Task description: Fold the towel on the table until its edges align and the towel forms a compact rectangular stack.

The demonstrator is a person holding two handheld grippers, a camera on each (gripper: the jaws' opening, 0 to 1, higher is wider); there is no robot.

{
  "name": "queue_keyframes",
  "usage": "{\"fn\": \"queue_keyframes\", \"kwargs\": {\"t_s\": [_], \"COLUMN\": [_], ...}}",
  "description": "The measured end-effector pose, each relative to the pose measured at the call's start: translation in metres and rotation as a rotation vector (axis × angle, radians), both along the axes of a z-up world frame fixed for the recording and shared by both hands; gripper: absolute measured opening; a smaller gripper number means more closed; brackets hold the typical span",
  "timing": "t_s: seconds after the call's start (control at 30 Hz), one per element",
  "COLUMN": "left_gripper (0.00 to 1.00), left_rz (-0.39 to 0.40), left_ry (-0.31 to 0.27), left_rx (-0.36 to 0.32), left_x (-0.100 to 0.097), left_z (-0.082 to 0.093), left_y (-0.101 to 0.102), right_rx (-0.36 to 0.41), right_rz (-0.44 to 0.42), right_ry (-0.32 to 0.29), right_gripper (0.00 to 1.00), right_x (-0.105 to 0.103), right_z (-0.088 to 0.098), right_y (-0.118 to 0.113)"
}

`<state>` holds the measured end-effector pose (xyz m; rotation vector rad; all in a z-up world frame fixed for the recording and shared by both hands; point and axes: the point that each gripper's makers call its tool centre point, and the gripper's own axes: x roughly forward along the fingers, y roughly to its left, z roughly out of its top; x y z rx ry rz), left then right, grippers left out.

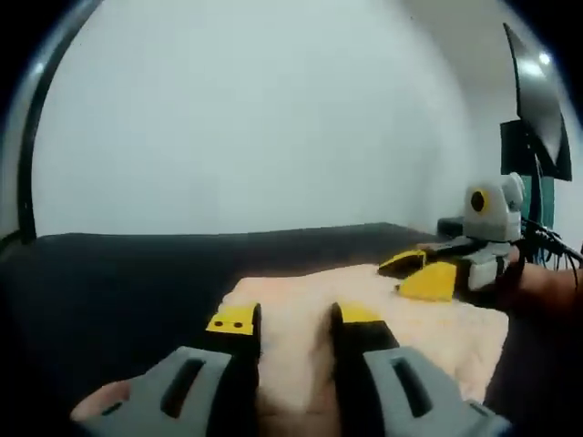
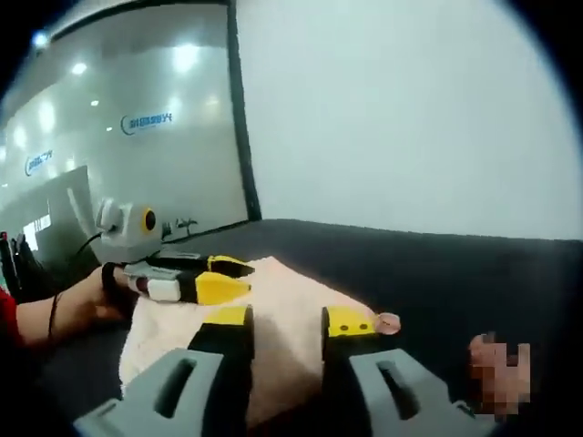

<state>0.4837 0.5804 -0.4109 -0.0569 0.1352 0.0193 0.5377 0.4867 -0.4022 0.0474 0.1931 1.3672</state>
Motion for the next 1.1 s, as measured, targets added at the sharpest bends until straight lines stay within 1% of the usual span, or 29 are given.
{"fn": "queue_keyframes", "kwargs": {"t_s": [0.03, 0.1, 0.17, 0.2, 0.23, 0.27, 0.3, 0.33, 0.37, 0.4, 0.43, 0.47, 0.5, 0.53, 0.57, 0.63, 0.7, 0.73, 0.77, 0.8, 0.83, 0.87, 0.9, 0.93, 0.97, 1.0, 1.03, 1.07, 1.1], "left_gripper": [0.28, 0.28, 0.28, 0.28, 0.28, 0.27, 0.27, 0.27, 0.27, 0.26, 0.25, 0.24, 0.23, 0.21, 0.21, 0.21, 0.22, 0.23, 0.22, 0.22, 0.23, 0.23, 0.24, 0.29, 0.32, 0.35, 0.38, 0.38, 0.38], "left_rz": [-0.006, -0.044, -0.122, -0.149, -0.148, -0.126, -0.132, -0.155, -0.150, -0.147, -0.133, -0.128, -0.121, -0.116, -0.118, -0.124, -0.103, -0.090, -0.095, -0.106, -0.137, -0.173, -0.214, -0.227, -0.226, -0.226, -0.234, -0.248, -0.253], "left_ry": [-0.039, -0.119, -0.189, -0.181, -0.154, -0.093, -0.046, -0.009, 0.049, 0.076, 0.085, 0.090, 0.090, 0.091, 0.089, 0.078, 0.031, -0.019, -0.057, -0.110, -0.149, -0.161, -0.169, -0.163, -0.158, -0.155, -0.142, -0.096, -0.057], "left_rx": [0.046, 0.084, 0.150, 0.168, 0.173, 0.201, 0.230, 0.254, 0.245, 0.208, 0.124, 0.049, 0.020, 0.036, 0.036, 0.066, 0.097, 0.094, 0.053, -0.040, -0.077, -0.076, -0.053, -0.029, -0.006, -0.003, -0.015, -0.013, 0.017], "left_x": [-0.002, 0.000, 0.006, 0.009, 0.015, 0.018, 0.023, 0.025, 0.024, 0.024, 0.026, 0.024, 0.023, 0.022, 0.021, 0.016, 0.016, 0.009, 0.002, -0.004, -0.014, -0.021, -0.032, -0.036, -0.021, -0.021, -0.017, -0.017, -0.015], "left_z": [0.011, 0.033, 0.048, 0.047, 0.041, 0.027, 0.014, 0.003, -0.012, -0.021, -0.025, -0.024, -0.024, -0.024, -0.024, -0.019, -0.005, 0.007, 0.015, 0.027, 0.036, 0.040, 0.042, 0.041, 0.035, 0.033, 0.029, 0.020, 0.011], "left_y": [-0.005, -0.021, -0.042, -0.049, -0.050, -0.045, -0.039, -0.041, -0.037, -0.035, -0.031, -0.031, -0.029, -0.030, -0.037, -0.043, -0.031, -0.025, -0.024, -0.023, -0.030, -0.033, -0.045, -0.047, -0.037, -0.036, -0.029, -0.031, -0.025], "right_rx": [0.004, 0.016, -0.023, -0.031, -0.033, -0.042, -0.066, -0.102, -0.123, -0.134, -0.154, -0.152, -0.158, -0.159, -0.160, -0.126, -0.103, -0.091, -0.069, -0.033, -0.007, -0.008, -0.003, 0.003, -0.016, -0.058, -0.114, -0.145, -0.168], "right_rz": [-0.019, 0.003, -0.003, 0.004, 0.008, 0.023, 0.045, 0.061, 0.060, 0.054, 0.058, 0.062, 0.058, 0.060, 0.062, 0.058, 0.089, 0.117, 0.173, 0.265, 0.351, 0.396, 0.422, 0.448, 0.449, 0.435, 0.433, 0.440, 0.451], "right_ry": [-0.012, 0.049, 0.041, 0.033, 0.031, 0.038, 0.049, 0.048, 0.015, -0.015, -0.025, -0.034, -0.034, -0.031, -0.042, -0.013, 0.003, 0.004, 0.004, 0.008, 0.013, -0.004, -0.026, -0.032, -0.051, -0.084, -0.118, -0.129, -0.143], "right_gripper": [0.15, 0.14, 0.15, 0.15, 0.15, 0.15, 0.15, 0.15, 0.15, 0.14, 0.14, 0.14, 0.14, 0.14, 0.14, 0.14, 0.14, 0.14, 0.14, 0.14, 0.14, 0.15, 0.16, 0.19, 0.23, 0.29, 0.32, 0.31, 0.31], "right_x": [0.005, 0.002, 0.004, 0.005, 0.003, 0.001, -0.004, -0.009, -0.010, -0.008, -0.008, -0.013, -0.012, -0.013, -0.014, -0.010, -0.013, -0.017, -0.028, -0.045, -0.063, -0.075, -0.083, -0.091, -0.094, -0.093, -0.094, -0.095, -0.097], "right_z": [0.003, 0.004, -0.004, -0.006, -0.008, -0.011, -0.017, -0.025, -0.030, -0.033, -0.037, -0.037, -0.037, -0.037, -0.037, -0.030, -0.021, -0.016, -0.008, 0.000, 0.007, 0.009, 0.010, 0.011, 0.006, -0.003, -0.017, -0.025, -0.034], "right_y": [-0.004, -0.007, -0.007, -0.004, -0.002, 0.001, 0.003, 0.003, 0.005, 0.007, 0.009, 0.009, 0.010, 0.008, 0.008, 0.003, -0.003, -0.005, -0.007, -0.010, -0.013, -0.016, -0.017, -0.017, -0.015, -0.013, -0.012, -0.012, -0.011]}}
